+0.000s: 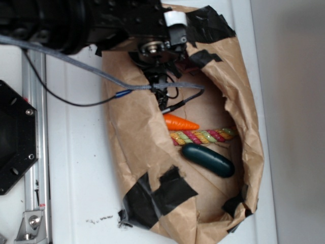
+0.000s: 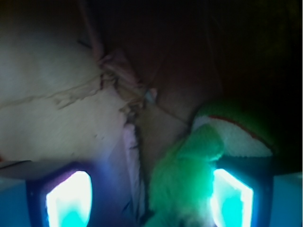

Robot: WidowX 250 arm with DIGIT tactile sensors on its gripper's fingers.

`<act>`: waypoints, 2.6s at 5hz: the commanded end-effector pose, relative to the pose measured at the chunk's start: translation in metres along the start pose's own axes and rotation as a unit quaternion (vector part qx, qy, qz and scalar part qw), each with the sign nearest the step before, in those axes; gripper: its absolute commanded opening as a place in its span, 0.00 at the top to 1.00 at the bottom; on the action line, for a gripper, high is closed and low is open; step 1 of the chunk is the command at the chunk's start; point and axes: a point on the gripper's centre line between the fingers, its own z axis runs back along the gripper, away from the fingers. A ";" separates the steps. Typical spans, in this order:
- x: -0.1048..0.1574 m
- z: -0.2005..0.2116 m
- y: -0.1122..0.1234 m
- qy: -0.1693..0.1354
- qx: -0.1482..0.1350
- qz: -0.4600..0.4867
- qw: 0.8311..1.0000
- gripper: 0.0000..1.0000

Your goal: Grab the green animal.

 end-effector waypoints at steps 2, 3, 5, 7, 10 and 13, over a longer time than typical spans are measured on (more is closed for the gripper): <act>0.002 -0.022 0.025 0.024 0.039 0.020 0.999 0.00; 0.001 -0.020 0.026 0.019 0.037 0.026 0.999 1.00; 0.004 -0.015 0.020 0.014 0.034 0.021 0.999 1.00; 0.004 -0.006 0.021 0.005 0.034 0.014 0.999 1.00; 0.005 -0.006 0.018 0.001 0.041 0.006 0.999 1.00; 0.026 0.128 -0.068 -0.111 -0.062 -0.069 0.989 1.00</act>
